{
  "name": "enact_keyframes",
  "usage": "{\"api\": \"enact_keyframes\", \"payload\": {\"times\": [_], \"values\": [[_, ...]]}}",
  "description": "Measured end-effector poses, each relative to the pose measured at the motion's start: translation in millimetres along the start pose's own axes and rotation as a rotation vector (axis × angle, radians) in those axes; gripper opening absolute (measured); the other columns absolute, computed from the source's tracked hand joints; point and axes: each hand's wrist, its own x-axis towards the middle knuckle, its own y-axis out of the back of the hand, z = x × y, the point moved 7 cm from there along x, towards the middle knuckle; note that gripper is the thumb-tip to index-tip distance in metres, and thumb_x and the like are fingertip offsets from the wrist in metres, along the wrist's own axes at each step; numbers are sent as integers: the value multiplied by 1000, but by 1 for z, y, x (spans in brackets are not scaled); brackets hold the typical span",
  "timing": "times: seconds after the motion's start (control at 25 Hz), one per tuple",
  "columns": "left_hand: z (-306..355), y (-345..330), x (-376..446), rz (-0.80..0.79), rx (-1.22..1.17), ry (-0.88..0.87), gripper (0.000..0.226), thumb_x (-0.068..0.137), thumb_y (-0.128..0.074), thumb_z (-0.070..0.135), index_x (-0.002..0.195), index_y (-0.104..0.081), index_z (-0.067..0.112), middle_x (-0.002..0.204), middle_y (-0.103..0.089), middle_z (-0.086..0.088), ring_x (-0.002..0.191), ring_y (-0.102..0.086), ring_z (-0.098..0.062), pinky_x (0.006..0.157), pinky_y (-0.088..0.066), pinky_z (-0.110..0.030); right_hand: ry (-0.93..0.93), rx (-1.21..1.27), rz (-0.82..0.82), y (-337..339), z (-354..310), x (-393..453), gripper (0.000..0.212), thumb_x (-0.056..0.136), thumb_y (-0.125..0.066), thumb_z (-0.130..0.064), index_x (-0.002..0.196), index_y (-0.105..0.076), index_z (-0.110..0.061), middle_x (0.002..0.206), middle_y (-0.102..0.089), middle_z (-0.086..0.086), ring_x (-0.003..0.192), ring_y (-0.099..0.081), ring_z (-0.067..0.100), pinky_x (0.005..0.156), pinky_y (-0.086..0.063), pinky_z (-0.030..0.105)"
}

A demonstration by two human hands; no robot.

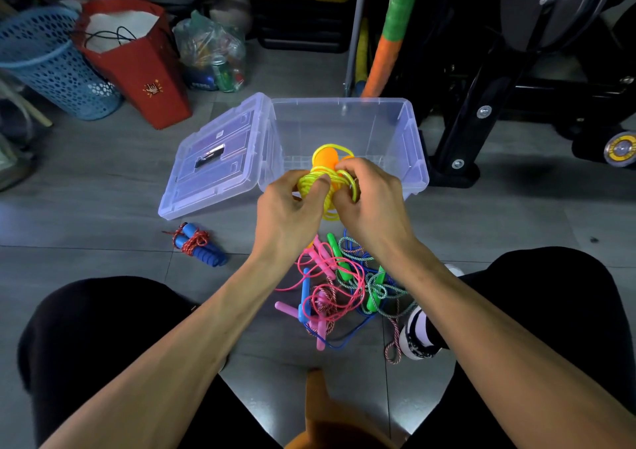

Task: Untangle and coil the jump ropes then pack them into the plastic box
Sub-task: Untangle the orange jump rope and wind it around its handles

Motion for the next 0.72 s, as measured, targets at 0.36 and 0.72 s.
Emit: {"api": "enact_keyframes", "payload": {"times": [0.36,0.72], "values": [[2,1,9,-106,60,-43,19,92,-60,28,77,-69,20,53,-61,7,47,-55,-11,54,-48,-29,-346,348,-119,7,13,0,29,80,-58,0,101,-63,-18,91,-70,-4,76,-68,12,66,-55,28],[6,-6,6,-64,100,-125,15,91,-62,31,83,-71,21,60,-62,6,45,-47,-9,49,-42,-24,-16,-353,-99,8,3,-7,15,86,-54,-13,98,-60,-8,98,-46,9,73,-49,29,53,-38,34]]}}
